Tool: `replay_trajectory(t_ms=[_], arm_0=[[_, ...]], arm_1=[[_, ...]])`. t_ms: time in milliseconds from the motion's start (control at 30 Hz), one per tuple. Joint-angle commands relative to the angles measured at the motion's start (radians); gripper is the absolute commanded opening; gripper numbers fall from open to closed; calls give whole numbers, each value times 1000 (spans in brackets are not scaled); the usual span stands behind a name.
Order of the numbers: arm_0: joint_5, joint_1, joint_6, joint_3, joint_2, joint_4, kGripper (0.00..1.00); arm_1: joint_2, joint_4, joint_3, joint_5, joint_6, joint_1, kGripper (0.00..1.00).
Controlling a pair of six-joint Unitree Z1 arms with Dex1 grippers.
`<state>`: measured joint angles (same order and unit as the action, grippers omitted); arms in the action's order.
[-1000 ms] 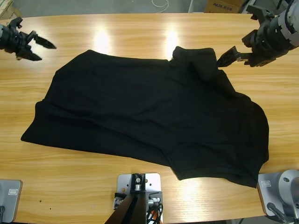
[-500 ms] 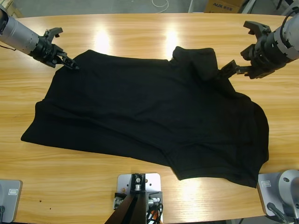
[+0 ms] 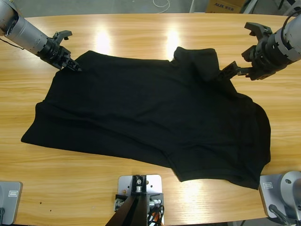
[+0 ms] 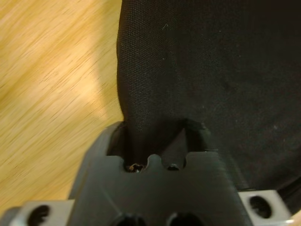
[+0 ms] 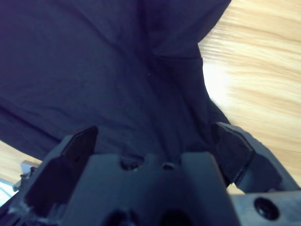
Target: Fold clothes
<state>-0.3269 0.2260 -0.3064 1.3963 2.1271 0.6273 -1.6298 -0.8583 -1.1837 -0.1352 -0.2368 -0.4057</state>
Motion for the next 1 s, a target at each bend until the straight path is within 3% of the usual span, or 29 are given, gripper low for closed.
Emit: replay_trajectory(t_ms=[33,333,567,600,667,700,1000], arm_0=[[123,89,-22,-13,-37,8,0],[467,420,-79,-103,-129,16,0],[539,612,-8,-232,-107,26,0],[536,620,17,-241,-112,24,34],[525,623,67,-251,-121,14,454],[526,623,85,-254,-125,8,564],[610,598,145,-234,-229,21,665]], arm_1=[[-32,8,38,-17,-20,-22,978],[-75,10,41,-10,-48,-88,982],[-99,13,42,-9,-52,-96,982],[-102,14,42,-9,-53,-99,982],[-109,20,42,-9,-60,-109,982],[-113,23,42,-9,-62,-115,982],[-121,32,52,-10,-68,-135,982]])
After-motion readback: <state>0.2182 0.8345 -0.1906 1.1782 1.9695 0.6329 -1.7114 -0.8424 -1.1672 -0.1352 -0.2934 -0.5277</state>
